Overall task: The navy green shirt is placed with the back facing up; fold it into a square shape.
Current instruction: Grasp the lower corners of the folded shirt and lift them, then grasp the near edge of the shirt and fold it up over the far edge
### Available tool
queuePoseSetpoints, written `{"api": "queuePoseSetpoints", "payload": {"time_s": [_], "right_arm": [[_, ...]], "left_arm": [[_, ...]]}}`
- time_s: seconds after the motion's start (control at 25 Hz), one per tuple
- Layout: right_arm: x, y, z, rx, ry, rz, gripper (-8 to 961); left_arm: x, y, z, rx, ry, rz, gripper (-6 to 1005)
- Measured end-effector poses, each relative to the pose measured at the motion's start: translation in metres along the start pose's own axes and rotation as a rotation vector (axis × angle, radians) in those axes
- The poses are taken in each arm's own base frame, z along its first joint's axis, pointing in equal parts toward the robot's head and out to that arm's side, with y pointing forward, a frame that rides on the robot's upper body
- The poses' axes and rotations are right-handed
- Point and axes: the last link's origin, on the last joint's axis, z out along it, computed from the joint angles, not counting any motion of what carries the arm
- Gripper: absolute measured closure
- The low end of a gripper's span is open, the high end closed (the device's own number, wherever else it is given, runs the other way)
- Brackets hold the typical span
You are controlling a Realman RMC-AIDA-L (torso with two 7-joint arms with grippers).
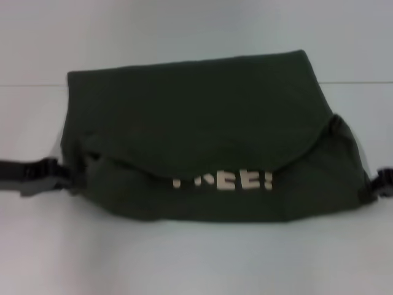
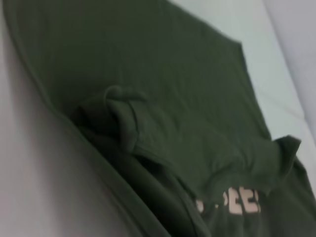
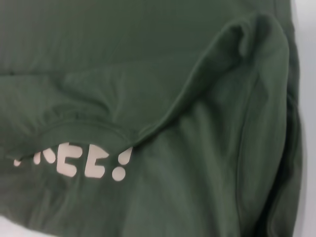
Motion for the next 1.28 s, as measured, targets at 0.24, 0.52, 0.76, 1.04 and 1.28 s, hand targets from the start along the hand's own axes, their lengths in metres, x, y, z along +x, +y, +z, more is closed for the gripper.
{"api": "queuePoseSetpoints", "payload": {"time_s": [0.24, 0.52, 0.76, 1.04, 1.28], "right_arm": [[0.036, -0.003, -0.005, -0.078, 0.142, 0.016, 920], [0.052, -0.013, -0.017, -0.113, 0.165, 0.041, 920], [0.047, -0.018, -0.027, -0.133, 0.108, 0.058, 919], [0.027, -0.007, -0.039, -0.232, -0.007, 0.026, 919], [-0.012, -0.017, -0.055, -0.233, -0.303, 0.092, 918]], "left_arm": [[-0.030, -0.007, -0.020, -0.008, -0.126, -0.030, 987], [-0.054, -0.016, -0.037, 0.003, -0.187, -0.070, 987], [-0.052, -0.020, -0.046, 0.004, -0.152, -0.087, 987], [-0.029, -0.010, -0.054, -0.040, -0.053, -0.043, 986], [0.017, 0.000, -0.050, -0.020, 0.089, -0.032, 986]]}}
